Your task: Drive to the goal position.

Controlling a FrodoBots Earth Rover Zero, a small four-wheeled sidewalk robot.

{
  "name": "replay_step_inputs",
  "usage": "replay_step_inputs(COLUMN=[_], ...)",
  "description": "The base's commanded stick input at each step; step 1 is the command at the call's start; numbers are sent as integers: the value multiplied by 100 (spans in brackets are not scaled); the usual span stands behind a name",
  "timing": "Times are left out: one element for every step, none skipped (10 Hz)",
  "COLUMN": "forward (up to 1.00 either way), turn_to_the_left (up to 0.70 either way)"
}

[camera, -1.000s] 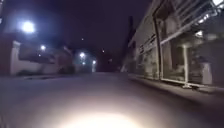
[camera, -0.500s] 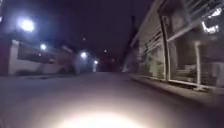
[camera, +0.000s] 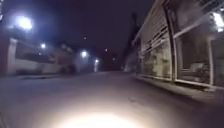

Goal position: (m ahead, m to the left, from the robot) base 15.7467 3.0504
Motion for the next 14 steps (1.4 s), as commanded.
replay_step_inputs(forward=[70, 70, 70, 70, 70, 70, 70, 70, 70, 70, 70, 70, 70, 70], turn_to_the_left=[0, 0, 0, 0, 0, 0, 0, 0, 0, 0, 0, 0, 0, 0])
